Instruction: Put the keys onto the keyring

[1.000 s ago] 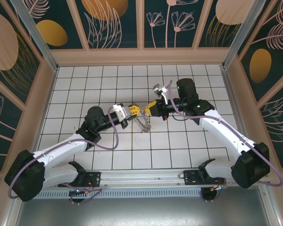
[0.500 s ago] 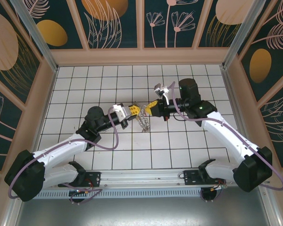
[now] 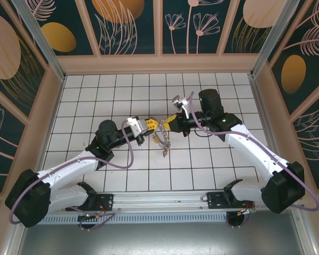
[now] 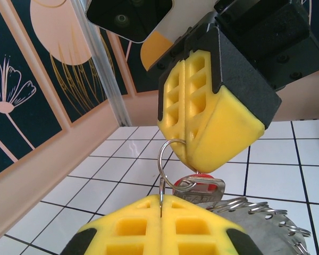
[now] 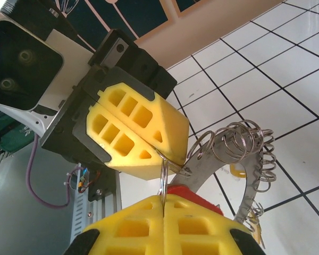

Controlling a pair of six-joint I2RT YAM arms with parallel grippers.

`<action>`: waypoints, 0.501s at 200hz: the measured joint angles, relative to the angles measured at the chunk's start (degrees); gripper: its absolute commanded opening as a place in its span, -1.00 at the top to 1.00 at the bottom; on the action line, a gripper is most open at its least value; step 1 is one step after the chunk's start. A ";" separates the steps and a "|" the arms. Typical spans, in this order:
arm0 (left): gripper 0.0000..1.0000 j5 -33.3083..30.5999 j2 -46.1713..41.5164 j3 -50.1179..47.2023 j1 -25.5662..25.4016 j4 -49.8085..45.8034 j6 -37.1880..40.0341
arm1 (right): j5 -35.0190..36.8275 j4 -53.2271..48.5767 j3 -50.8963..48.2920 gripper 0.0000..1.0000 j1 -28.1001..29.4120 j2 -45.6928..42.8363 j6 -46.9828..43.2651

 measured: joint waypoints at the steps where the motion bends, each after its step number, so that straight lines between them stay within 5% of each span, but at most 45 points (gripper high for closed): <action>1: 1.00 0.00 0.00 0.00 0.00 0.00 0.00 | 0.07 0.00 0.00 1.00 0.00 0.00 0.02; 100: 1.00 -0.33 0.22 0.00 0.00 1.18 -1.49 | 0.79 0.15 -0.26 1.00 0.09 1.33 3.39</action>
